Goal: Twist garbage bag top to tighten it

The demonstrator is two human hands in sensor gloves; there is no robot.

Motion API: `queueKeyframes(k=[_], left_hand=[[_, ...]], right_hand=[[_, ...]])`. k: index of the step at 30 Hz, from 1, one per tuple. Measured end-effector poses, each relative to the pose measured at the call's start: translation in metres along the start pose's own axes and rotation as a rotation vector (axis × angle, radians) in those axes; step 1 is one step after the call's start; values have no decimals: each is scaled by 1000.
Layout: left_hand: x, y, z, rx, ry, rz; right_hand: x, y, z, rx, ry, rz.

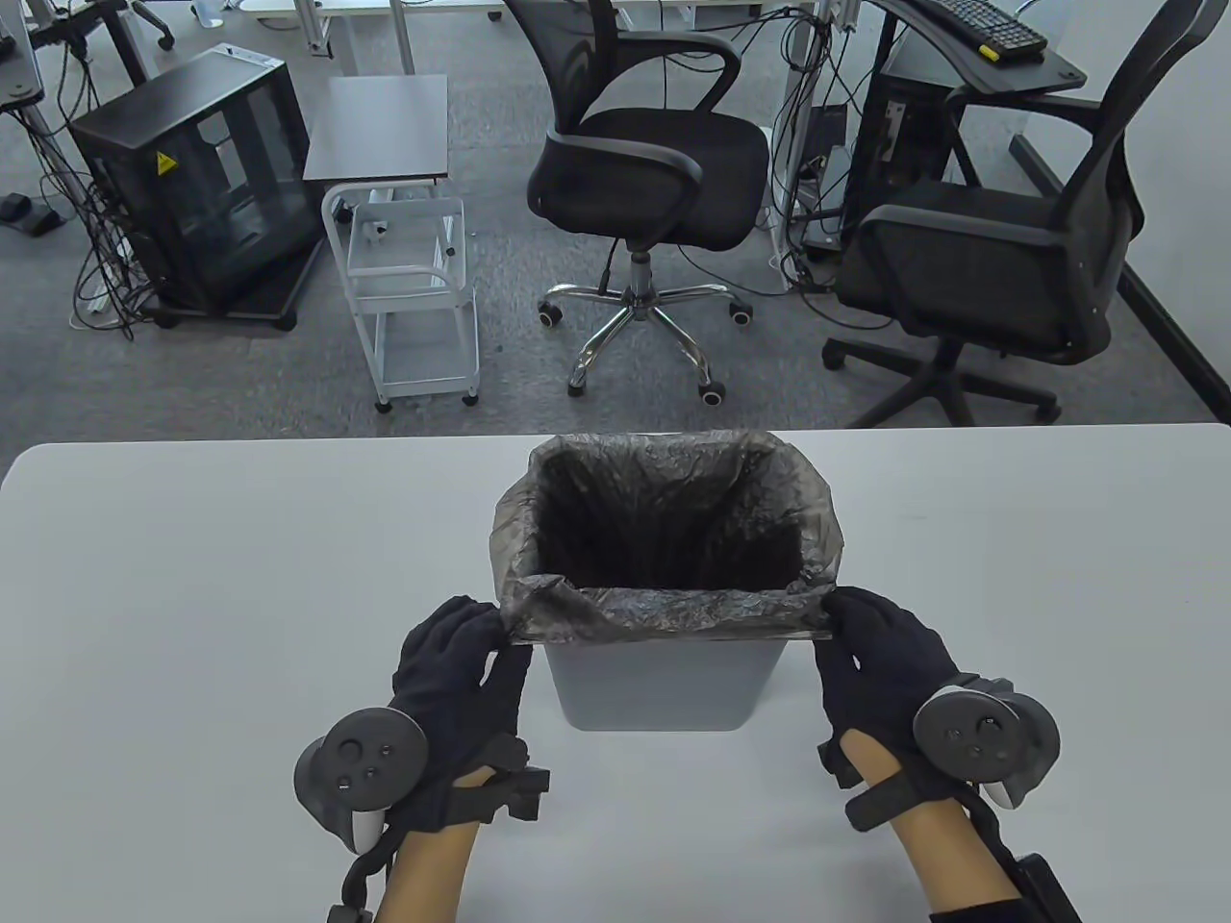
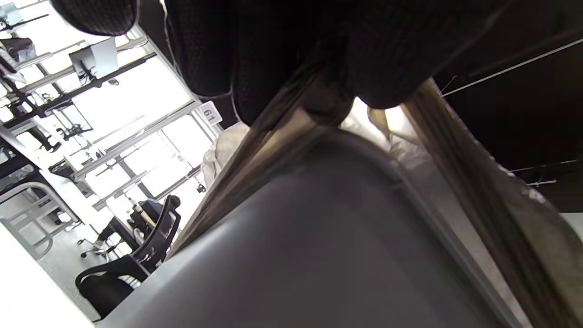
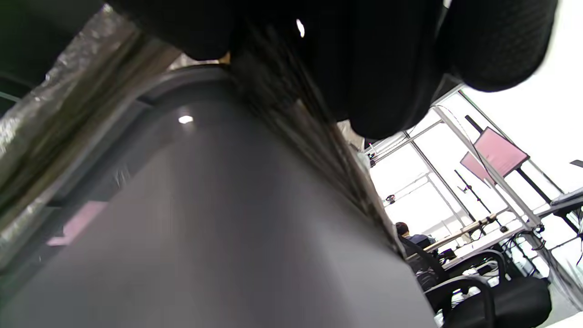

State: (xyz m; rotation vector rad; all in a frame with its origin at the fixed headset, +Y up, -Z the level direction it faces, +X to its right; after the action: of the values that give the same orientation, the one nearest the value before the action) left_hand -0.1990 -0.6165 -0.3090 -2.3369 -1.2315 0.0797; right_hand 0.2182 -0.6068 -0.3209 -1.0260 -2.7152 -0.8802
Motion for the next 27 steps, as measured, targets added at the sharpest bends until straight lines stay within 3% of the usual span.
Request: queueKeyframes(k=[5,10,27], left_hand=[[-1,1,21,-14,-59,37],[-20,13,35,-68,-164,25],[-70,26,38,-115,-337,-28]], right_hand=[[-7,-3,22,96,-119,-35],[-18,-13,41,216,-226,-119],[-71,-34,28,277,-354,-96]])
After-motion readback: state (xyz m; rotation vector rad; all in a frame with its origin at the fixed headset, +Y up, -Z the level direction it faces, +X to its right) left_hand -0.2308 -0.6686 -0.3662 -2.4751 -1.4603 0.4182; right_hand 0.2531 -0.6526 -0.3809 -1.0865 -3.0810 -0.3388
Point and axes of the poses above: the tracker on the back of each hand, its own x axis roughly to the thumb side, its own z axis roughly from the wrist to the fingertips, y = z × x, the point moved 4 cm from there along z, roughly from the wrist to the fingertips, and after that the axes turned 11 degrees about -y, right-handed, at the moved point
